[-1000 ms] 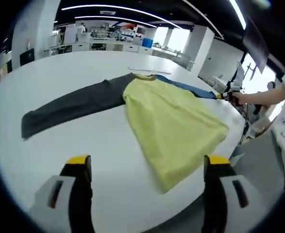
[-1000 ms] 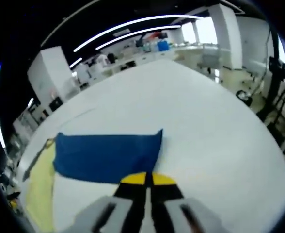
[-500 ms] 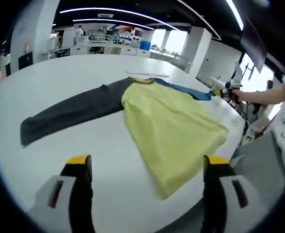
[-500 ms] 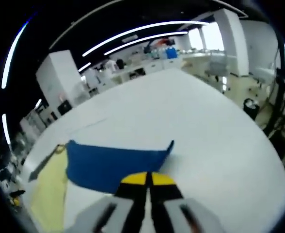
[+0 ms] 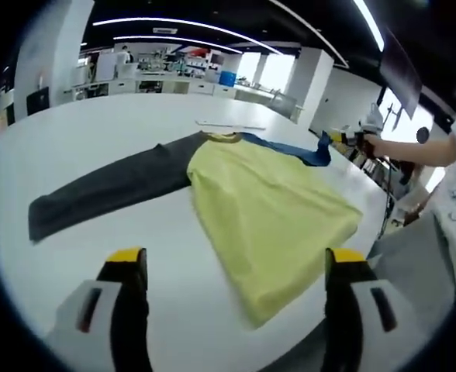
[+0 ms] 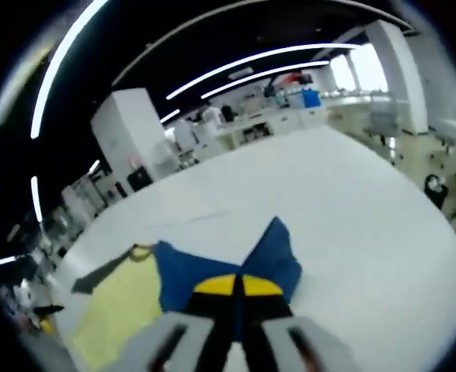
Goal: Fold the garment on the visible template until the final outline fits inside the template.
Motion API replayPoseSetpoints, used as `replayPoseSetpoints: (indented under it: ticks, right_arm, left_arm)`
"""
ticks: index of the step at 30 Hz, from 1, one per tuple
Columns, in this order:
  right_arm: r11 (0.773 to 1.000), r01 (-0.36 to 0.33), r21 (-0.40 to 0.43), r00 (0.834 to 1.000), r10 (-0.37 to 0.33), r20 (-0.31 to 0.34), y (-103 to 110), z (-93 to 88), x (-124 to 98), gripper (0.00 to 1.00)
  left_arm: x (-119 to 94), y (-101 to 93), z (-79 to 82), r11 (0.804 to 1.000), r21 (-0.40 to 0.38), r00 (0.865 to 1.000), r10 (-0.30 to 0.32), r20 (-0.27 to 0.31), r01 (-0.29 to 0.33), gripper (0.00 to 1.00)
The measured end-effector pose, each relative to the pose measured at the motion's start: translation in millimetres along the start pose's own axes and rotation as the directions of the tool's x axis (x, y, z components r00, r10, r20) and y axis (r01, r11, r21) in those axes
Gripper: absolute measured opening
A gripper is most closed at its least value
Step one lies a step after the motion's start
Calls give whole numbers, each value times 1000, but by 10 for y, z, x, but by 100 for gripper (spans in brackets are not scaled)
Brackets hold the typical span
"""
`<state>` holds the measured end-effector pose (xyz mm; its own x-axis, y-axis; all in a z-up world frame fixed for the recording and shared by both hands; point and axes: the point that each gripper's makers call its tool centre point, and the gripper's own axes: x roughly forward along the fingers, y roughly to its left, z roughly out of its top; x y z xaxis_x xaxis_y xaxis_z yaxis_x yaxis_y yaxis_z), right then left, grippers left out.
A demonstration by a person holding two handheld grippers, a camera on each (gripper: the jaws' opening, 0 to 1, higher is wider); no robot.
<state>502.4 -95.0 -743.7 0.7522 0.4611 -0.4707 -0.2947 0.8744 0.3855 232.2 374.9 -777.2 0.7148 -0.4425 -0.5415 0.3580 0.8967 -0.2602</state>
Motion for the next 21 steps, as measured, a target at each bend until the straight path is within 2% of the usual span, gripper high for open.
replayPoseSetpoints:
  ticks: [6,10,13,16,21]
  right_arm:
    - [996,-82,-43,996,82,-18,555,7,127,0]
    - [990,-132,-58,991,130,-34,672,6,256,0]
    - [982,-174,-69,984,171,-46,959,-17,349,0]
    - [974,-211,-85,977,207,-52,1080,53,484,0]
    - [956,-275,-101,961,269,-63,1464,93,618,0]
  left_arm:
    - [-13,61,9,1000,2,1000,-7,7,7,92]
    - [3,32,22,1000,0,1000,-9,16,9,92]
    - [0,45,31,1000,-4,1000,-7,22,7,92]
    - [-3,43,41,1000,-3,1000,-5,25,5,92]
    - [-17,65,38,1000,-5,1000,-2,23,2,92]
